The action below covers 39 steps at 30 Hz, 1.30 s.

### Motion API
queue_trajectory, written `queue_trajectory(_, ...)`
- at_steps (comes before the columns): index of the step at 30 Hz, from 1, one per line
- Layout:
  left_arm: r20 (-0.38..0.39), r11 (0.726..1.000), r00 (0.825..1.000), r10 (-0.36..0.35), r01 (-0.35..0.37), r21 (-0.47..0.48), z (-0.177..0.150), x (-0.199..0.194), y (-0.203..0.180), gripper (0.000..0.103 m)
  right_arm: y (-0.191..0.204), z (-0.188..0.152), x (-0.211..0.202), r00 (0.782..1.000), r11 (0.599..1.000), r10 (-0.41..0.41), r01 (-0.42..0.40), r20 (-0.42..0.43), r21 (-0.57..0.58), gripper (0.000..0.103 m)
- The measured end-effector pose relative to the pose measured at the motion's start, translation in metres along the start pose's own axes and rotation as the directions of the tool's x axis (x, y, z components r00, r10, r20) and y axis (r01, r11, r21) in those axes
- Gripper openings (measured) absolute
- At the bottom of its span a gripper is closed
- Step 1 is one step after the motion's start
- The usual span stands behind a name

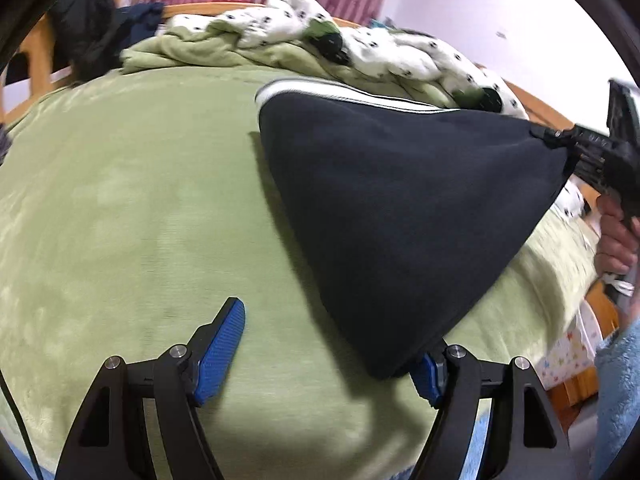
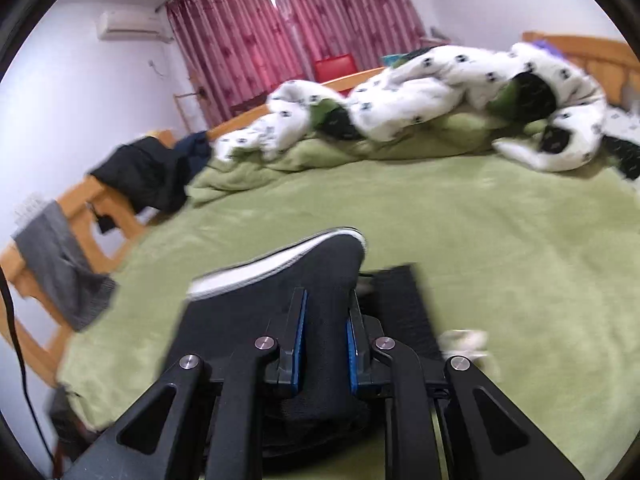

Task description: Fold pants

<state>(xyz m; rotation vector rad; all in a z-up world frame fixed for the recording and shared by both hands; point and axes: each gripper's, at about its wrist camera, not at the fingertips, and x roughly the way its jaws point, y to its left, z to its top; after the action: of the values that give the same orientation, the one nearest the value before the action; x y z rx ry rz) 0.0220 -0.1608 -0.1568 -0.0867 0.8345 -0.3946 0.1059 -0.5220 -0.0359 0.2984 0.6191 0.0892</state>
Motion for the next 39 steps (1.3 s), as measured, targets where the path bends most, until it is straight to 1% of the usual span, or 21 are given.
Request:
queue_trajectory(3,-0.007,0.998,1.000,-0.011,0.011,0.066,-0.002,0.002,-0.014,0.074,-0.045,-0.026,0.004,0.997,0.996,-0.078,0.079,-0.024,0.048,0.016)
queue_trajectory(6,-0.005,0.992,1.000,-0.026,0.026,0.125,-0.004,-0.004,-0.021,0.072,-0.080,-0.058,0.032,0.984,0.987,-0.111,0.126,-0.138,0.102,0.018)
queue_trajectory(7,-0.010,0.990,0.999,-0.045,0.046,0.130,-0.005,-0.008,-0.021,0.072,-0.084,-0.065,0.037,0.979,0.985,-0.134,0.149,-0.153,0.091,0.023)
queue_trajectory(9,-0.017,0.988,0.997,-0.080,0.082,0.131,-0.006,-0.020,-0.015,0.072,-0.083,-0.067,0.032,0.974,0.978,-0.187,0.197,-0.131,0.065,0.033)
queue_trajectory(12,-0.002,0.988,0.996,-0.085,0.085,0.127,-0.010,-0.040,-0.006,0.072,-0.073,-0.055,0.009,0.966,0.969,-0.239,0.244,-0.102,0.043,0.036)
queue_trajectory(14,0.024,0.990,0.996,-0.089,0.086,0.112,-0.003,-0.046,-0.003,0.072,-0.058,-0.047,-0.013,0.977,0.977,-0.209,0.210,-0.039,0.025,0.036)
queue_trajectory(17,0.061,0.993,0.993,-0.100,0.095,0.068,0.027,-0.039,-0.008,0.072,-0.029,-0.049,-0.020,0.981,0.978,-0.190,0.187,-0.023,-0.090,0.037)
queue_trajectory(18,0.054,0.993,0.993,-0.104,0.101,0.064,0.036,-0.031,-0.012,0.072,-0.022,-0.051,-0.018,0.980,0.973,-0.199,0.196,-0.019,-0.119,0.037)
queue_trajectory(21,-0.052,0.997,0.997,-0.063,0.065,0.043,0.045,0.011,-0.021,0.073,-0.014,-0.068,0.005,0.965,0.951,-0.253,0.235,-0.070,-0.199,0.037)
queue_trajectory(23,-0.120,0.993,0.986,-0.118,0.121,0.015,0.035,0.034,-0.020,0.075,-0.023,-0.091,0.028,0.940,0.945,-0.296,0.263,-0.167,-0.196,0.036)
queue_trajectory(25,-0.115,0.991,0.985,-0.130,0.134,0.023,0.031,0.035,-0.019,0.075,-0.027,-0.097,0.022,0.947,0.952,-0.282,0.257,-0.153,-0.168,0.037)
queue_trajectory(27,-0.126,0.989,0.982,-0.140,0.146,0.037,0.042,0.029,-0.017,0.074,-0.027,-0.091,0.020,0.937,0.951,-0.282,0.246,-0.205,-0.186,0.037)
queue_trajectory(28,-0.110,0.988,0.983,-0.150,0.154,0.028,0.048,0.025,-0.014,0.074,-0.026,-0.082,0.016,0.935,0.952,-0.277,0.235,-0.221,-0.197,0.037)
queue_trajectory(29,-0.073,0.989,0.987,-0.144,0.146,0.017,0.056,0.019,-0.008,0.073,-0.026,-0.072,0.011,0.940,0.951,-0.276,0.236,-0.203,-0.200,0.037)
queue_trajectory(30,-0.047,0.992,0.991,-0.127,0.128,0.010,0.067,0.017,-0.004,0.073,-0.026,-0.061,0.007,0.948,0.950,-0.275,0.242,-0.162,-0.198,0.042)
queue_trajectory(31,-0.043,0.994,0.993,-0.112,0.113,0.004,0.080,0.020,0.000,0.072,-0.026,-0.049,0.003,0.954,0.948,-0.277,0.252,-0.117,-0.193,0.056)
queue_trajectory(32,-0.057,0.995,0.993,-0.105,0.104,-0.008,0.095,0.027,0.005,0.072,-0.026,-0.038,0.002,0.958,0.949,-0.274,0.256,-0.080,-0.186,0.065)
queue_trajectory(33,-0.066,0.993,0.991,-0.116,0.114,-0.030,0.109,0.034,0.011,0.072,-0.027,-0.028,0.005,0.962,0.950,-0.268,0.255,-0.054,-0.178,0.078)
queue_trajectory(34,-0.069,0.991,0.989,-0.130,0.126,-0.049,0.119,0.041,0.015,0.072,-0.029,-0.019,0.010,0.965,0.954,-0.259,0.248,-0.043,-0.170,0.080)
queue_trajectory(36,-0.083,0.990,0.989,-0.124,0.118,-0.080,0.141,0.061,0.024,0.072,-0.039,0.001,0.037,0.971,0.966,-0.227,0.214,-0.073,-0.144,0.080)
queue_trajectory(39,-0.144,0.990,0.981,-0.127,0.116,-0.082,0.157,0.096,0.027,0.072,-0.066,0.014,0.092,0.963,0.983,-0.180,0.169,-0.202,-0.071,0.080)
